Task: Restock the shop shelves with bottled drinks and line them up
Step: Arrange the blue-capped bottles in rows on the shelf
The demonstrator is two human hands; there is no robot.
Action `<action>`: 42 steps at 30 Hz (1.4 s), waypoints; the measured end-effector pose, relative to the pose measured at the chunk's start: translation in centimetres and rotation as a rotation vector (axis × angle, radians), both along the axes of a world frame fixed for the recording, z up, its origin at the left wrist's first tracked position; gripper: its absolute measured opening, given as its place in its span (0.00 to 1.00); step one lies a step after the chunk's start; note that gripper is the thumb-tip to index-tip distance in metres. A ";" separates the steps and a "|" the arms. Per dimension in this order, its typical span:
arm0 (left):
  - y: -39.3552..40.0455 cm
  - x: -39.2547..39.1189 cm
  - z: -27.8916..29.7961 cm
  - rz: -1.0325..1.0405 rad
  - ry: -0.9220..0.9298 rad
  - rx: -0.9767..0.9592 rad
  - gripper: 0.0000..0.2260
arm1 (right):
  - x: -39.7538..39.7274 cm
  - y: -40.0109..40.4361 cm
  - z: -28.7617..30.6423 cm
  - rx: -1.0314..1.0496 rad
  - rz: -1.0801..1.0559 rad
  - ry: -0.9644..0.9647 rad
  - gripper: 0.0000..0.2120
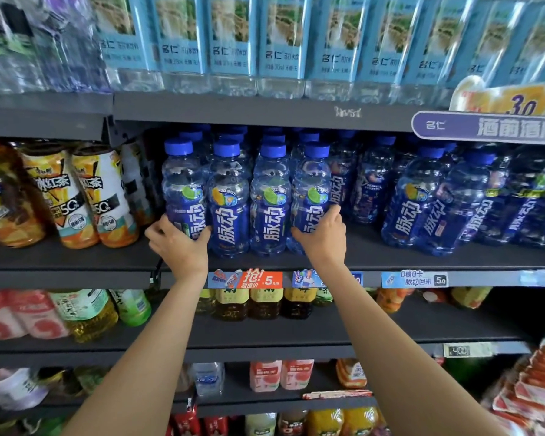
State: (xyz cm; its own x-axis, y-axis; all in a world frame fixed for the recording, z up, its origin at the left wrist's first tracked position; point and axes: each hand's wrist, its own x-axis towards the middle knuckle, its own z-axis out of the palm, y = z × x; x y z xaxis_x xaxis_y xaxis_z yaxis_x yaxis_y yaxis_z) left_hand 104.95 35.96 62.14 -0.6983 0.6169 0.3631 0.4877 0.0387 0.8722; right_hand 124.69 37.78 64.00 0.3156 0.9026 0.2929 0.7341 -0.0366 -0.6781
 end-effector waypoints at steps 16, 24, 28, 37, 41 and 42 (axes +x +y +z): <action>-2.4 4.5 0.4 0.145 0.157 0.102 0.23 | 2.4 0.5 -0.5 0.020 0.225 0.001 0.39; -1.3 15.4 0.2 -0.172 0.634 0.113 0.24 | 9.4 5.6 1.4 0.113 0.157 0.195 0.19; 0.2 15.9 -0.9 -0.112 0.759 -0.043 0.33 | 8.3 8.1 1.8 -0.054 0.155 0.069 0.24; 2.0 13.8 -2.6 -0.003 0.966 0.104 0.35 | 7.2 11.9 1.1 -0.131 -0.066 0.002 0.32; 1.9 13.6 -2.9 -0.033 0.951 0.136 0.32 | 7.0 11.2 0.7 -0.085 -0.109 0.039 0.28; 1.9 13.6 -3.0 -0.042 0.947 0.140 0.31 | 6.9 10.8 0.4 -0.072 -0.112 0.023 0.28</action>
State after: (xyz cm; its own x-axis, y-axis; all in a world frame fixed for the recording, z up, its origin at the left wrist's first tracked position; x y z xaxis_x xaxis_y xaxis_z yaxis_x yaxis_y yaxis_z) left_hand 118.56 37.85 59.19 -0.0551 0.5432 0.8378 0.9915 -0.0695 0.1103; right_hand 131.56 48.55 64.37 0.4212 0.8798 0.2202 0.7068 -0.1662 -0.6876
